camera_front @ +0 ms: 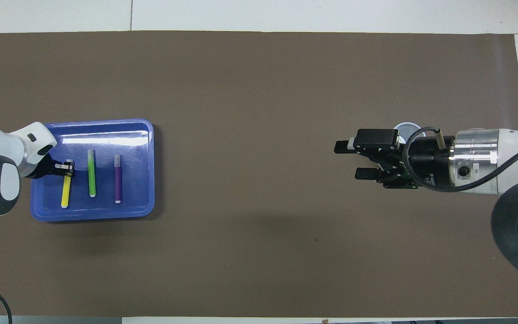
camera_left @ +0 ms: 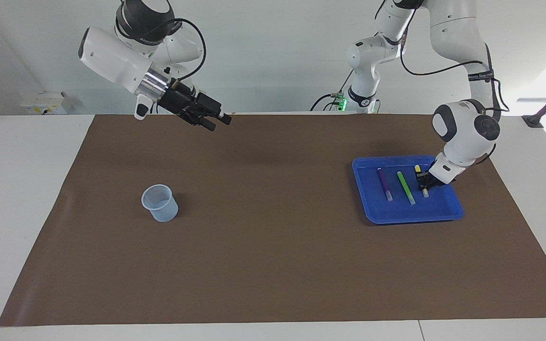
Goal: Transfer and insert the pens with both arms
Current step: 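Grasp the yellow pen in the tray with the left gripper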
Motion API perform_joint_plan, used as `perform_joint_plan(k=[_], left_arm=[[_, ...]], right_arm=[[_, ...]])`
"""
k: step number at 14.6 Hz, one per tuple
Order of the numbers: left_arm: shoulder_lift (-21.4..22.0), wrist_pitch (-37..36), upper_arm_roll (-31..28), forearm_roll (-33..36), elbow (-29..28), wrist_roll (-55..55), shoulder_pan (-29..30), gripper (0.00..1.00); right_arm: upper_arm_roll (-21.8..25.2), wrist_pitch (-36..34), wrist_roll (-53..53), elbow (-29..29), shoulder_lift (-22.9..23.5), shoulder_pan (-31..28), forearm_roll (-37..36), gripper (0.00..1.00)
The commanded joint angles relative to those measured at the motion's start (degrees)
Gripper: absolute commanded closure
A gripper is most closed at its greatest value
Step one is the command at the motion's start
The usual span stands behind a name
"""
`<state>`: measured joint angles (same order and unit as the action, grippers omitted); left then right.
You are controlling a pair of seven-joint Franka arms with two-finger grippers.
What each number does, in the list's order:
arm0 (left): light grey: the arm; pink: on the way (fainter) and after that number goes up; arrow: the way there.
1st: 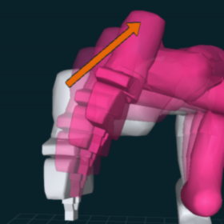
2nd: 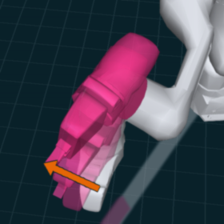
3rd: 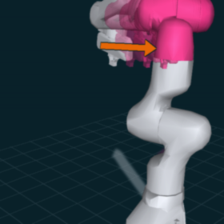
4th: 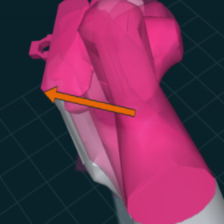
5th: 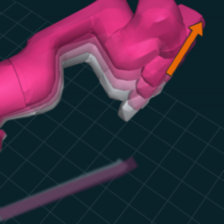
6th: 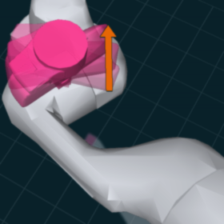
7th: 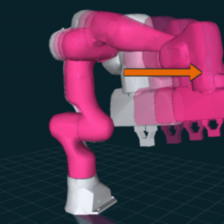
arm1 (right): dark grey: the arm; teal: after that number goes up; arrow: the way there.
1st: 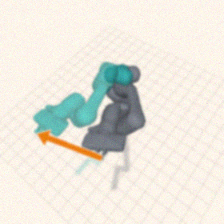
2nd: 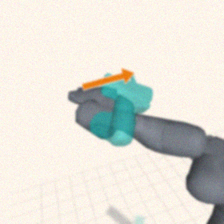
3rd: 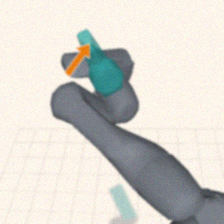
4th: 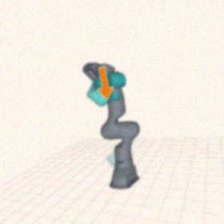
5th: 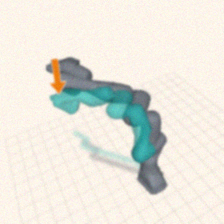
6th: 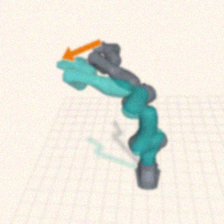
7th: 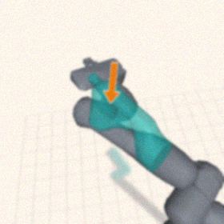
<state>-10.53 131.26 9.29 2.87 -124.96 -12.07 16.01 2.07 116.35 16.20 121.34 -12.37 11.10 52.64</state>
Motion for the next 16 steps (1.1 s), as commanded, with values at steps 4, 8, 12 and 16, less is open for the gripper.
perform_joint_plan(k=[4,8,12,16], left_arm=[[-0.1,-5.53,-0.06,1.0,4.78,3.96,-0.27,1.0],[-0.19,-24.26,0.2,-0.31,17.8,8.54,-2.29,1.0],[0.25,-36.22,0.46,-6.63,25.35,24.4,-6.24,1.0],[2.7,-40.64,0.82,-18.65,26.96,51.9,-11.25,1.0]], right_arm=[[-0.13,3.88,-8.87,2.67,1.9,1.56,6.68,0.0],[-0.13,3.89,-10.31,2.68,2.26,2.17,8.71,0.0],[-0.13,4.67,-10.13,2.59,2.35,2.44,8.71,0.0],[-0.22,4.5,-9.78,2.5,2.44,2.53,8.8,0.0]])
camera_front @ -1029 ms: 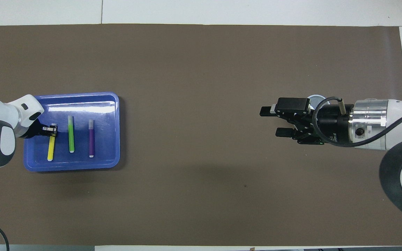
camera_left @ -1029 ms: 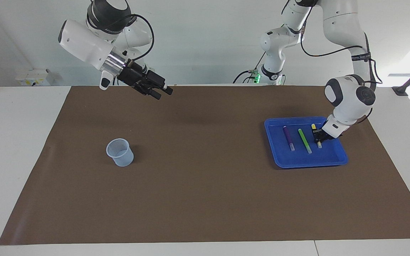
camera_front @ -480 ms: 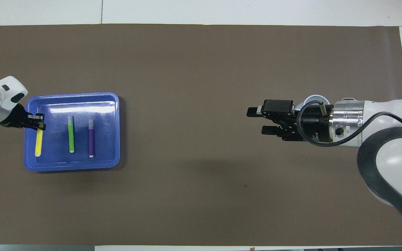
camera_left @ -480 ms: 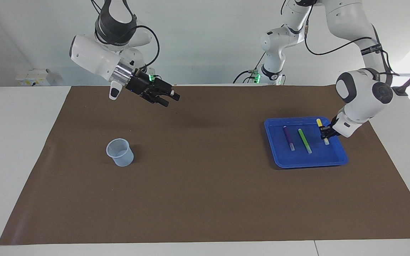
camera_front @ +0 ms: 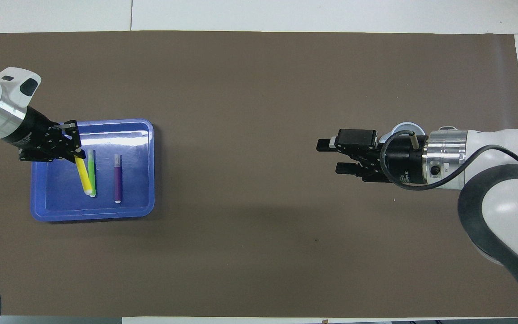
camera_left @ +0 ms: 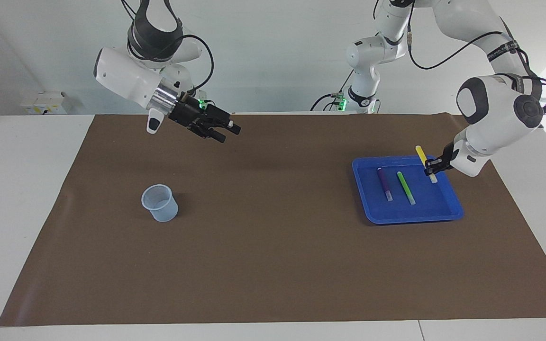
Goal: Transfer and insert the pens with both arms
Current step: 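Lift the yellow pen with the left gripper while the right gripper approaches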
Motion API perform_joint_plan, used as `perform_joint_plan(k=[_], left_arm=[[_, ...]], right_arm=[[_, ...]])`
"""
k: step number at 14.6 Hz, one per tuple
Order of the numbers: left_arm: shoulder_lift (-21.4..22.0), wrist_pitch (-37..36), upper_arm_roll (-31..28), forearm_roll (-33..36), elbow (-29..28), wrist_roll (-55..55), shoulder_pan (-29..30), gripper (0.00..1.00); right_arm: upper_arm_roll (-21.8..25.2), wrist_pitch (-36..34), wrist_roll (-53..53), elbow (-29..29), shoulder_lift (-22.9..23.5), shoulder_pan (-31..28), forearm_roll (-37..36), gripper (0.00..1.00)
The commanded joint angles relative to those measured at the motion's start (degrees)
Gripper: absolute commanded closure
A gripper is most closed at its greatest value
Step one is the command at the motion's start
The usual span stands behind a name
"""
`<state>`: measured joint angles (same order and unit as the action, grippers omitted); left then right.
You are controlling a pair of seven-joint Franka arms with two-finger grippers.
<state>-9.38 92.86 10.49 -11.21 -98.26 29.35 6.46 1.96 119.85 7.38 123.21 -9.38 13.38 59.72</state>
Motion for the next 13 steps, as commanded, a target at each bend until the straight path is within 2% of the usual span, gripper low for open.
perform_joint_plan(k=[1,3,5,7,11,13], left_arm=[[1.9,-3.03,-0.39,-7.83,0.09,15.95,-2.58,1.0],[2.69,-4.79,1.01,-13.63,-0.87,23.61,-3.38,1.0],[3.49,-3.05,1.37,-19.08,-2.71,36.33,-5.13,1.0],[4.28,-0.06,1.46,-23.48,-4.47,44.17,-7.85,1.0],[5.51,12.76,1.46,-31.92,-8.69,57.55,-12.34,1.0],[6.21,16.54,1.46,-34.04,-10.36,59.32,-14.8,1.0]], right_arm=[[-0.11,0.91,-0.88,0.63,-0.55,0.24,1.81,0.0],[-0.2,1.35,0.96,0.28,-0.38,0.33,1.81,0.0],[-0.99,1.44,1.15,-0.86,0.24,0.42,1.81,0.0],[-3.62,2.66,1.5,-1.04,0.24,0.42,1.81,0.0],[-8.8,7.49,5.44,-4.81,2.08,0.85,0.23,0.0],[-9.08,11.18,5.8,-4.82,2.43,4.18,-3.71,0.0]])
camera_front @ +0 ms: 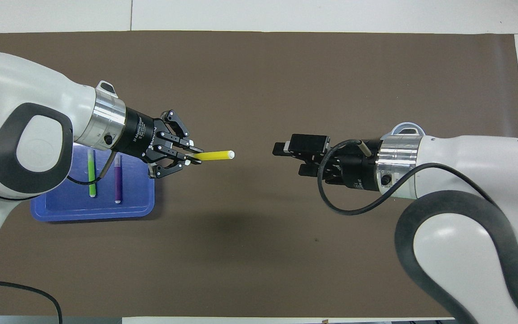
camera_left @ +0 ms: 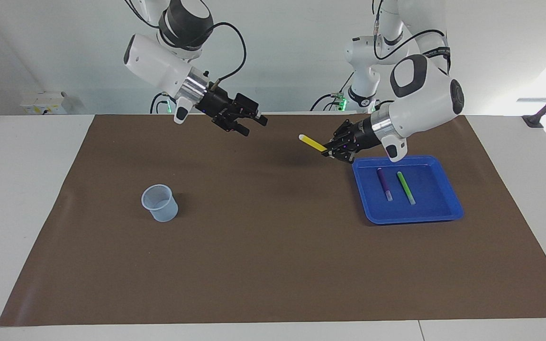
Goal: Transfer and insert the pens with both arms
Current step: 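Lift the yellow pen with the left gripper while the right gripper approaches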
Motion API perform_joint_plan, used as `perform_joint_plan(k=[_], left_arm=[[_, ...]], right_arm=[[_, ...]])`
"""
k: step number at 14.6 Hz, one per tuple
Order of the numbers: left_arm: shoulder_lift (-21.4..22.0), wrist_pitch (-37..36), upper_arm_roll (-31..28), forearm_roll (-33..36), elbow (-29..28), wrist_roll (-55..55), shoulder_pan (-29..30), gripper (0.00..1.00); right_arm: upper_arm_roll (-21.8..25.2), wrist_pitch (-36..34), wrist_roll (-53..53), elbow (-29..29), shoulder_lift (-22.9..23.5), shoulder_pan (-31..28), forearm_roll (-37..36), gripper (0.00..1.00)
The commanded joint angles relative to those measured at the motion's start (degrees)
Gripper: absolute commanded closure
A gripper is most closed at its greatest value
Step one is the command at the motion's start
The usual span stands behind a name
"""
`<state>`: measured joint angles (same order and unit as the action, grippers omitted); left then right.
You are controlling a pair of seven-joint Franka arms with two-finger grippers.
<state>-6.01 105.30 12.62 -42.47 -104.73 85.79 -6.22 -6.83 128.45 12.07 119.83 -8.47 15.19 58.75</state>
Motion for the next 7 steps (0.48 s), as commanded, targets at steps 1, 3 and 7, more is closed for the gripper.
perform_joint_plan(k=[1,3,7], left_arm=[[3.63,5.6,-0.66,-4.1,-5.21,3.16,-2.56,1.0],[5.56,8.24,-0.66,-7.96,-7.85,3.16,-2.65,1.0],[7.14,11.85,-0.66,-10.7,-10.14,3.07,-4.76,1.0]], right_arm=[[-0.29,3.64,1.11,-1.35,1.52,3.26,-4.59,0.0],[-0.29,5.4,0.94,-1.0,1.7,3.8,-8.29,0.0],[-0.29,10.84,1.2,-1.61,3.71,5.72,-9.0,0.05]])
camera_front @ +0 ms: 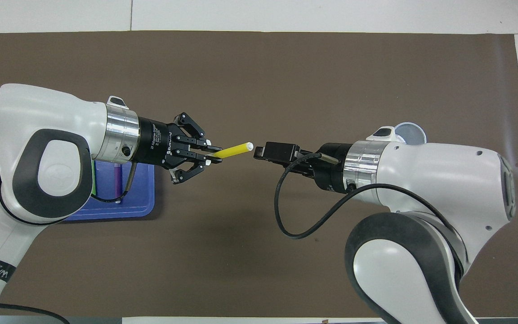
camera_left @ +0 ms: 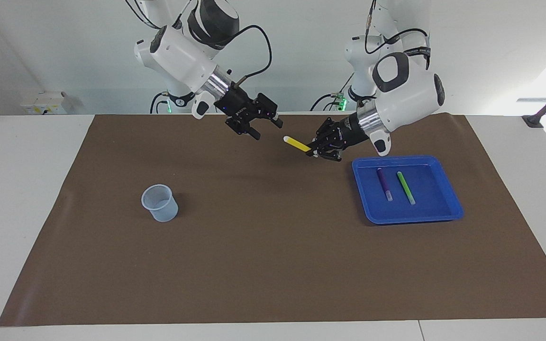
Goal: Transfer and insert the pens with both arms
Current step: 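Lift the yellow pen with the left gripper while the right gripper approaches, then close the right gripper on the yellow pen and open the left gripper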
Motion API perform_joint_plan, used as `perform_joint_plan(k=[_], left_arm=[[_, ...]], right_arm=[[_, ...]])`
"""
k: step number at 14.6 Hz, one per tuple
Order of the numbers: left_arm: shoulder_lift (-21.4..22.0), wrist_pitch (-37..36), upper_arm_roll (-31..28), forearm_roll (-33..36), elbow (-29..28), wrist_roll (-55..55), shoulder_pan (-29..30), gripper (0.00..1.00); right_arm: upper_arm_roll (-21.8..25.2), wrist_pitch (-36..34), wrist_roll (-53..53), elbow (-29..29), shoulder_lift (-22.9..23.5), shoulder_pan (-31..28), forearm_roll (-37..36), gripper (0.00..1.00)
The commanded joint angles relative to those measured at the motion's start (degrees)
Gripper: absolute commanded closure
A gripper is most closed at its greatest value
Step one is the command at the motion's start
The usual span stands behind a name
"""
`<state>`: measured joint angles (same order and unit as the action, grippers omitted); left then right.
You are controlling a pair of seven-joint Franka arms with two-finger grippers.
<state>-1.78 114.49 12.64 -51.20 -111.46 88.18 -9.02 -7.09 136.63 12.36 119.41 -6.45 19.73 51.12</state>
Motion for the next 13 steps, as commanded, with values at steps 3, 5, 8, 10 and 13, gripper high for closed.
perform_joint_plan(k=[3,5,8,10,13], left_arm=[[4.41,5.04,-0.69,-2.85,-5.34,0.5,-4.59,1.0],[4.59,6.18,-0.77,-2.94,-5.7,0.33,-5.92,1.0],[4.68,5.66,-0.77,-2.85,-5.7,-1.6,-5.92,1.0],[4.76,5.66,-0.77,-2.85,-5.7,-1.87,-5.92,1.0],[4.76,5.84,-0.77,-2.85,-5.7,-1.87,-5.92,1.0]], right_arm=[[-0.03,3.29,3.27,-3.73,3.62,3.82,-1.81,0.13],[-0.03,3.29,5.03,-4.97,4.42,3.83,-3.39,0.15],[-0.03,3.12,4.95,-4.89,4.51,3.74,-3.75,0.25],[-0.03,2.5,4.78,-4.89,4.42,3.48,-3.75,0.25],[0.14,-1.34,4.69,-4.8,3.9,2.95,-5.41,0.25]])
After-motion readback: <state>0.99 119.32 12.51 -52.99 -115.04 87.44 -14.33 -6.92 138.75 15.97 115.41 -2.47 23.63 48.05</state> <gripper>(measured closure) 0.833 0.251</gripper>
